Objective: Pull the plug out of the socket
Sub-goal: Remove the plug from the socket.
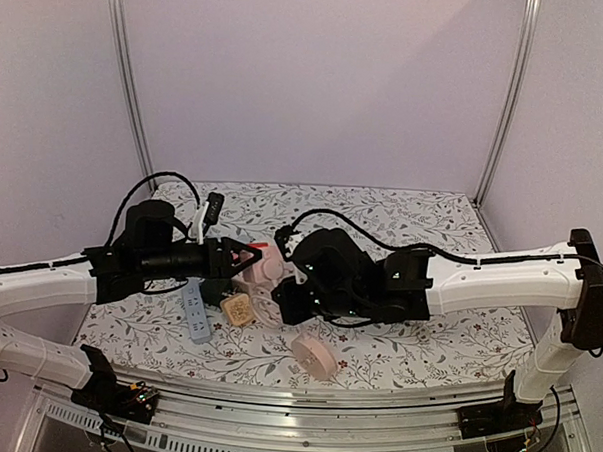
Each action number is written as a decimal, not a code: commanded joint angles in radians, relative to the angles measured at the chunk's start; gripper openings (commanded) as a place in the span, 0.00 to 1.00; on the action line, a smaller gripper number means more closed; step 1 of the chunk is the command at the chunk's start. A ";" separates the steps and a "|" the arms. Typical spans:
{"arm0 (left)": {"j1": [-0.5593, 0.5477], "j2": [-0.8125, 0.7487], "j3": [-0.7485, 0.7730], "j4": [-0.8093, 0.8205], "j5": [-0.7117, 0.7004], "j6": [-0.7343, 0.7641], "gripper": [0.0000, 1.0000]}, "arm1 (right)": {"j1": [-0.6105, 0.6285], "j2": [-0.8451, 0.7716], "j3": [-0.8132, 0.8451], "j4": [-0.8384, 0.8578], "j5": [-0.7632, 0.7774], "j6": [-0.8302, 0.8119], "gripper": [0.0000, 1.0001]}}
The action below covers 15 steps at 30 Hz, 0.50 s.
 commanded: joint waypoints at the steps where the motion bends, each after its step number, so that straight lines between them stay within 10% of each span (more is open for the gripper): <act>1: 0.037 0.007 -0.040 -0.187 -0.190 0.119 0.06 | -0.019 -0.121 0.045 -0.063 0.072 0.001 0.00; 15: 0.049 -0.043 0.068 -0.221 -0.056 -0.099 0.06 | -0.056 0.037 -0.023 -0.016 0.087 0.056 0.00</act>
